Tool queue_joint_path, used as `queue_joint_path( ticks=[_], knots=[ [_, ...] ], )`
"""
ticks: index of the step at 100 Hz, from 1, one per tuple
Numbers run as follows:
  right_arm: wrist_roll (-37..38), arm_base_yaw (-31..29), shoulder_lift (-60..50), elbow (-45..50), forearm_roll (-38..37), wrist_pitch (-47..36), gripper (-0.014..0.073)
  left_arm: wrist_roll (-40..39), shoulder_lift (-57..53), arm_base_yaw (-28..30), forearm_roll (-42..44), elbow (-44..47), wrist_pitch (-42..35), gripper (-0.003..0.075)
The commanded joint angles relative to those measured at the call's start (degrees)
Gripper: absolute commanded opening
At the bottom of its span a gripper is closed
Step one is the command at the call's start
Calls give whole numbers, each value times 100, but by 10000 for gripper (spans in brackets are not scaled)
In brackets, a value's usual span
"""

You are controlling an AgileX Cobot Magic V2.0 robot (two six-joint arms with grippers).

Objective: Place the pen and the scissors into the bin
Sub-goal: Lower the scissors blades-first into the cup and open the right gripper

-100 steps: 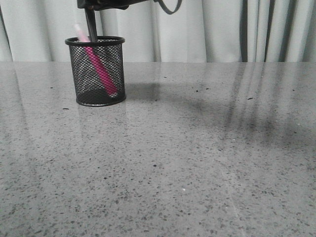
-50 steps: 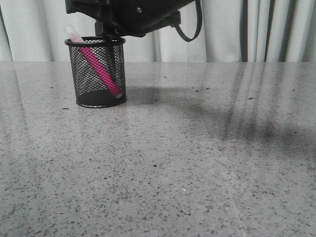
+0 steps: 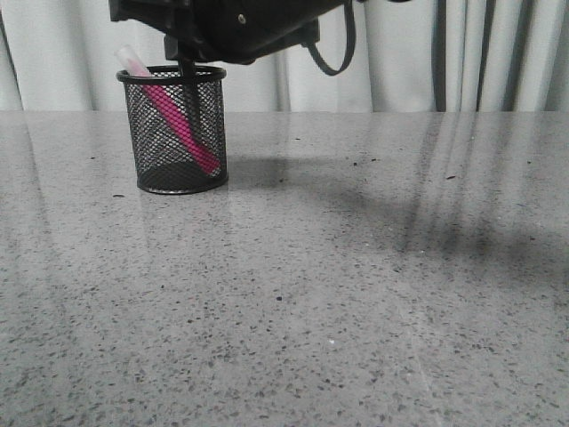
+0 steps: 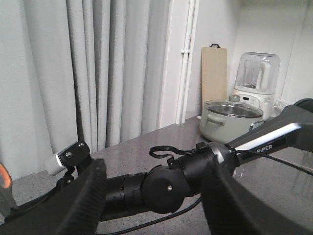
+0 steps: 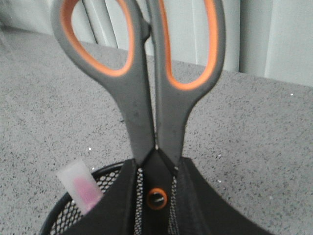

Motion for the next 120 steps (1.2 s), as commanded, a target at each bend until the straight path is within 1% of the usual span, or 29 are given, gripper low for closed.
queue_joint_path(
  ticks=[1,32,45,52,58,65,74,120],
  knots=[
    [-60,7,-235,-139,-34,-380,-72,-21,24,-34,-208,-156,-272,387],
    [-60,7,-222,-139,-34,-147,-69,-21,24,-34,-219,-156,-195,386],
    [-48,7,-222,-139,-34,-15,1,-21,24,-34,-219,-156,-196,386],
    [271,7,-222,-149,-7,-44,31,-21,24,-34,-219,-156,-196,386],
    [582,7,-247,-150,-7,-182,22,-21,24,-34,-219,-156,-185,386],
    [628,20,-282,-150,-7,-340,-5,-21,24,-34,-219,-156,-185,386],
    [639,42,-282,-150,-7,-448,-73,-21,24,-34,-219,-156,-173,387],
    [637,42,-247,-150,-7,0,-72,-21,24,-34,-208,-156,-173,386]
  ],
)
